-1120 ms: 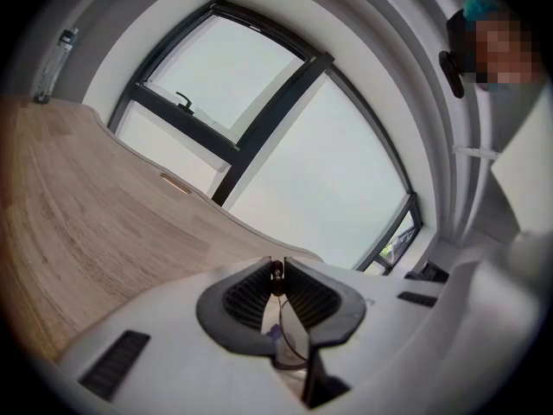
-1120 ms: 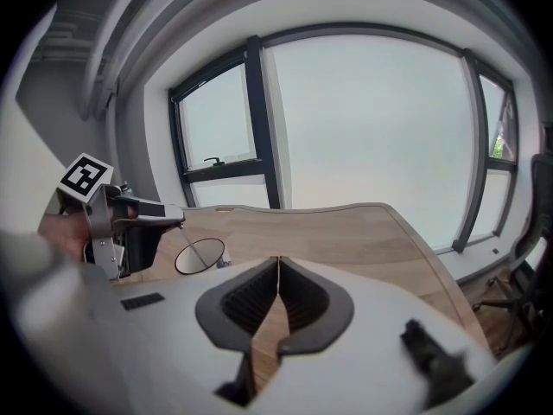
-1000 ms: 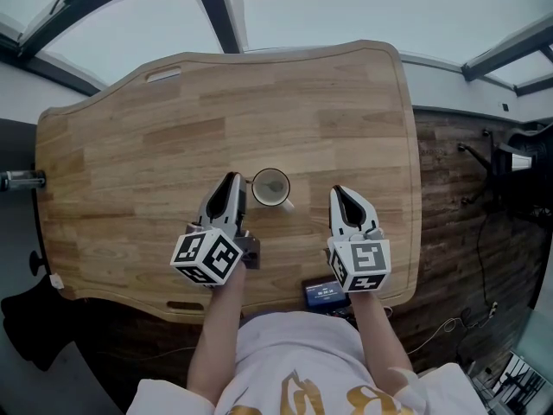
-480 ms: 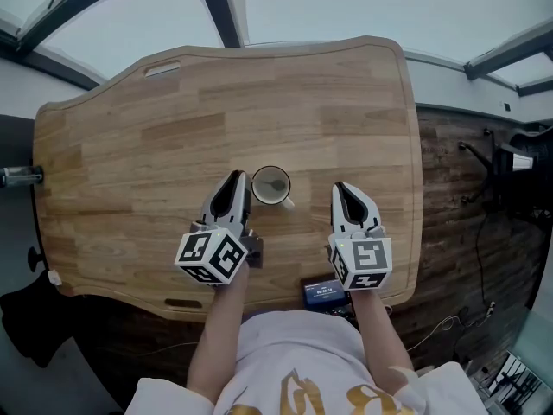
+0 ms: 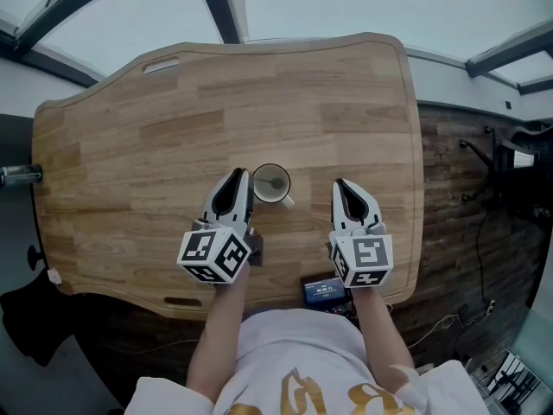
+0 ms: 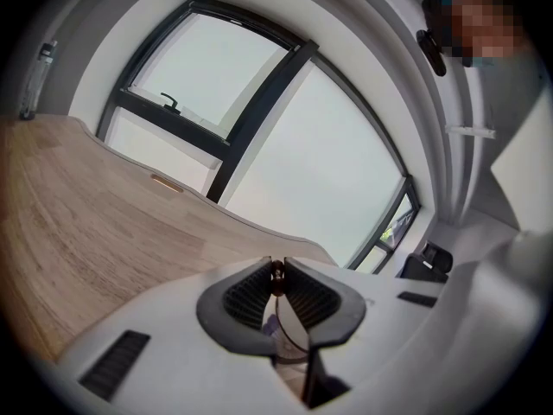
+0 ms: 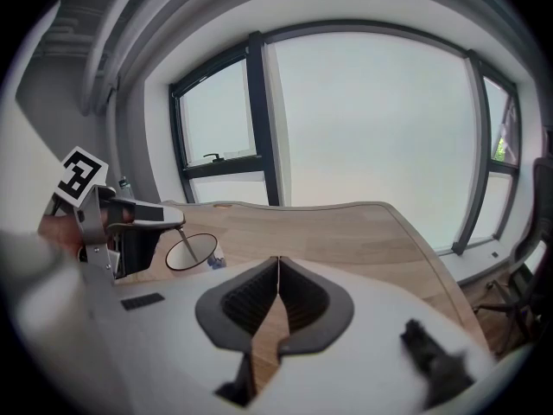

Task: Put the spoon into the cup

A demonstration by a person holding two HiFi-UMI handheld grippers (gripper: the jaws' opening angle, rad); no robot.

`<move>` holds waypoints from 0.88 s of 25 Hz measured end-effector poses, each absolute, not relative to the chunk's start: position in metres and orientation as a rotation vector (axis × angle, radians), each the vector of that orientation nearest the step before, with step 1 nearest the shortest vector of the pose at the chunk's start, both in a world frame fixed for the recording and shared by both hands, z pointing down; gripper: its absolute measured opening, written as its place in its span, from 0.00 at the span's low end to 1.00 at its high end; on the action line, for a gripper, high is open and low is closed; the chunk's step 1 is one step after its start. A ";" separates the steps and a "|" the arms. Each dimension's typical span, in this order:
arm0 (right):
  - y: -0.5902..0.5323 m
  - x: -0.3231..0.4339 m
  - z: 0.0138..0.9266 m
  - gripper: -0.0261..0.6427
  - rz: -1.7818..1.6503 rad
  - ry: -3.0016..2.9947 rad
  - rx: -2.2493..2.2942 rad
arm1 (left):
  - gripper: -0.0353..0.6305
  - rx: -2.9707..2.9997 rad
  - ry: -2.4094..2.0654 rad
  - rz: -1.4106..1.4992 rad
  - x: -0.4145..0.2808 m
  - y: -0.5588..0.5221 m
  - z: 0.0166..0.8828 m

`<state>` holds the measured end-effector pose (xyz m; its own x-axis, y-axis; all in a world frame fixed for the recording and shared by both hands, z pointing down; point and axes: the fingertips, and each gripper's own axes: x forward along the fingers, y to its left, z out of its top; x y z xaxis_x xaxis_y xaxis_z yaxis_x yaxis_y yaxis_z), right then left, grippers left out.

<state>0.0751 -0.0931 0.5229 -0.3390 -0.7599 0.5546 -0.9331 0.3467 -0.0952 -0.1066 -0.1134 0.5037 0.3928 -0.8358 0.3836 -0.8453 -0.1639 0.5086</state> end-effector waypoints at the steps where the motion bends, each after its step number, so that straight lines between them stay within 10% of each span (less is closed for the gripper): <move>1: -0.093 0.075 0.523 0.09 0.566 -2.200 1.482 | 0.13 1.990 -1.435 0.024 -0.106 -0.113 0.504; 22: -0.096 0.075 0.525 0.08 0.575 -2.204 1.476 | 0.13 2.057 -1.451 0.112 -0.099 -0.115 0.506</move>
<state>0.0752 -0.0963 0.5253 -0.3453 -0.7554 0.5569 -0.9312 0.3497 -0.1031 -0.0993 -0.1150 0.5060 0.3953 -0.8264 0.4011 -0.8781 -0.2118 0.4291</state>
